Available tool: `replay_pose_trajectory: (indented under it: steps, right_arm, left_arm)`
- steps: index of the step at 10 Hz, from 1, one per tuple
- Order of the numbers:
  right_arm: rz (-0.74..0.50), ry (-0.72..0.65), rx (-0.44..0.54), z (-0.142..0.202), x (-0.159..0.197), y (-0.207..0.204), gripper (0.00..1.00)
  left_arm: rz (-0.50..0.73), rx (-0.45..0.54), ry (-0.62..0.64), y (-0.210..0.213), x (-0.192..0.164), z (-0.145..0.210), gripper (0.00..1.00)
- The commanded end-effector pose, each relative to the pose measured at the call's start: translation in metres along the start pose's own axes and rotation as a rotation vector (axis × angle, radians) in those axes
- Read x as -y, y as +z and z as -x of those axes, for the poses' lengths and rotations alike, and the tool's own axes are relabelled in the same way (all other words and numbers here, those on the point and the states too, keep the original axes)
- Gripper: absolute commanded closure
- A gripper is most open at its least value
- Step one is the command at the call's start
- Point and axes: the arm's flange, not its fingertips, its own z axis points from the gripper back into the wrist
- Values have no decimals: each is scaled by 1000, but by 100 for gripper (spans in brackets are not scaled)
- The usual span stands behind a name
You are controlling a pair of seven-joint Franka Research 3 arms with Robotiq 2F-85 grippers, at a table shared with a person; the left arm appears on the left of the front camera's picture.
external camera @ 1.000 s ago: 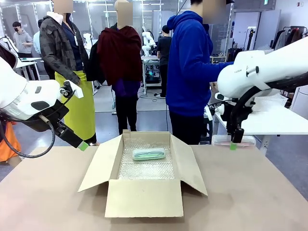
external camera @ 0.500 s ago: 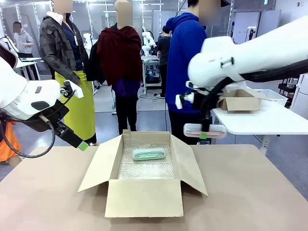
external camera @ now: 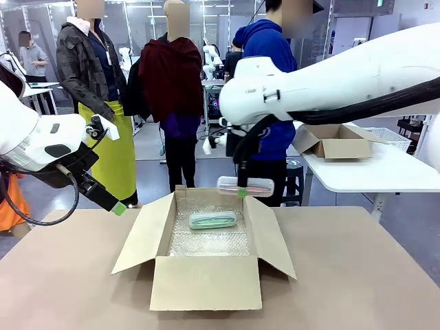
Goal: Pack the glasses set securely to prepare it for shipping.
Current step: Put the Glasses case from the right side of the table into the Package Box.
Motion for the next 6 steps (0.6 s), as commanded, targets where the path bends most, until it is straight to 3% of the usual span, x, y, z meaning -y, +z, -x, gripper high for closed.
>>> replay_pose_trajectory:
  steps: [1,4,6]
  right_arm:
    - [0,-30,-3,-35,8,-13,62]
    - [-24,-18,-4,-73,-3,-64,62]
    - [-44,-18,-24,-79,-16,-89,62]
  left_arm:
    - [11,7,-2,0,-1,1,0]
    - [11,7,-2,0,-1,1,0]
    - [11,7,-2,0,-1,1,0]
